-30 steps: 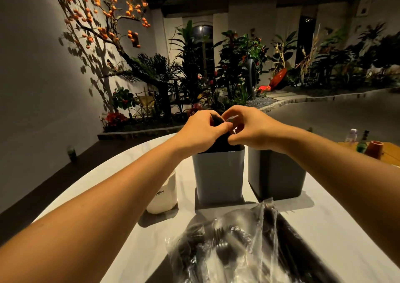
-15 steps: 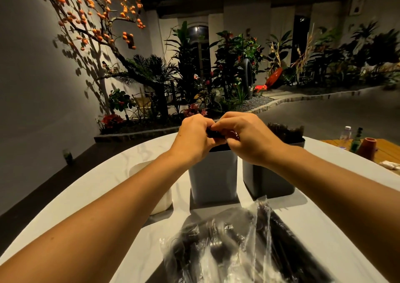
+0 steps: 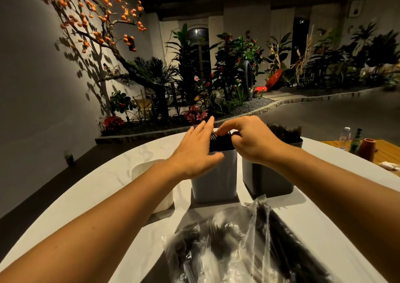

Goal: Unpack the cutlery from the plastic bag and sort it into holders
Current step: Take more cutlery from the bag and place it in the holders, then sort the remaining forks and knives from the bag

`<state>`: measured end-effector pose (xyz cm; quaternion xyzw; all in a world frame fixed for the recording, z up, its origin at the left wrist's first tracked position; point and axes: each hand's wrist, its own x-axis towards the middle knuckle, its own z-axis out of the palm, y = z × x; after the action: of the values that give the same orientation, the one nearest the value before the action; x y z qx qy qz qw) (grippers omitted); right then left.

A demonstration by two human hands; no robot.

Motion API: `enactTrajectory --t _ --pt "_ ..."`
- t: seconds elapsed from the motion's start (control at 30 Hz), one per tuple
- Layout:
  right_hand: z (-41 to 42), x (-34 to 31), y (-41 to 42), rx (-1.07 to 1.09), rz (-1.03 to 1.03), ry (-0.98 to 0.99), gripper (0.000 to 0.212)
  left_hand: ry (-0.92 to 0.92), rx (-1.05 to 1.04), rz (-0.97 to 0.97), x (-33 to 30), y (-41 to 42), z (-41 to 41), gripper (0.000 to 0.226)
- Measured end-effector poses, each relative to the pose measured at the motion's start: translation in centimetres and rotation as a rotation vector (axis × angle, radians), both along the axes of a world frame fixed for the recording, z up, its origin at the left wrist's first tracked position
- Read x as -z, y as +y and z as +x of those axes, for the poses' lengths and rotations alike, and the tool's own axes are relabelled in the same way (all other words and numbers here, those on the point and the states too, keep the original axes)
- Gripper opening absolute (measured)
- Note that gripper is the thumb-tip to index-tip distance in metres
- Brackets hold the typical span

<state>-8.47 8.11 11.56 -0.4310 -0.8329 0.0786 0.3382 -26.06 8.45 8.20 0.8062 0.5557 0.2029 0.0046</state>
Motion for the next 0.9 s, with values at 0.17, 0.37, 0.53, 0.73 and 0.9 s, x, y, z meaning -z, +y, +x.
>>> enactTrajectory --t 0.17,0.37,0.53,0.73,0.9 --pt "0.6 -0.2 -0.9 0.043 -0.002 0.105 0.042 -0.825 0.075 -0.068 -2.2 -1.8 0.0 0.06" --pt "0.9 -0.7 -3.0 0.059 -0.014 0.15 0.033 -0.87 -0.026 0.096 -3.7 -4.5 -1.4 0.053" --pt "1.9 -1.3 -5.9 0.108 -0.044 0.139 0.027 -0.802 0.0 0.155 -4.1 -7.9 -0.4 0.047" --pt "3.6 -1.6 -10.8 0.063 -0.198 0.133 0.027 -0.734 -0.073 0.099 -4.5 -12.7 0.8 0.021" --pt "5.3 -0.7 -16.2 -0.105 -0.405 0.041 0.019 -0.404 0.038 -0.124 -2.3 -18.5 3.3 0.014"
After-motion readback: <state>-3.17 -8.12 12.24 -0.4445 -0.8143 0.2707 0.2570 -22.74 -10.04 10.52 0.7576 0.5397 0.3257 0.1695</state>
